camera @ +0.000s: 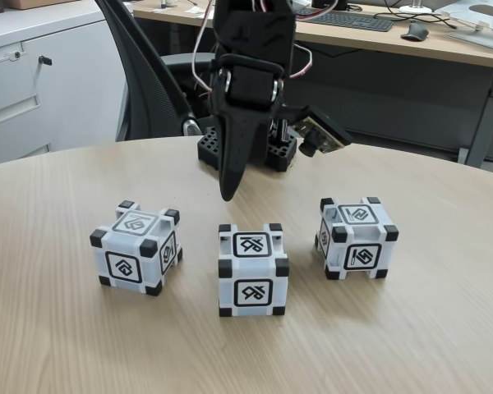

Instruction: Stack cubes from left to right.

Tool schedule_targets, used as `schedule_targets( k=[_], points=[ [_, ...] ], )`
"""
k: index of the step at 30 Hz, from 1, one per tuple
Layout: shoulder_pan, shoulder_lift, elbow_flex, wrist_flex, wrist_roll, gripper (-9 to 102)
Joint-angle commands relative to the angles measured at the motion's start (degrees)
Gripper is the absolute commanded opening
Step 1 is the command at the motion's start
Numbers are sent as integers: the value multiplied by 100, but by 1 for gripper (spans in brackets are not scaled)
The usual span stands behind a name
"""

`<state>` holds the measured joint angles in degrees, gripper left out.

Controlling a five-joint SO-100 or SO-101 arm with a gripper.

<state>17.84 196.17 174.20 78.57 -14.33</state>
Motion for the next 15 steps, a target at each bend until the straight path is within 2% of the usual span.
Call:
schedule_targets(
  k=[1, 15],
  points=[
    [26, 97, -255, 97, 53, 0],
    [26, -290, -387, 97, -229, 0]
  ],
)
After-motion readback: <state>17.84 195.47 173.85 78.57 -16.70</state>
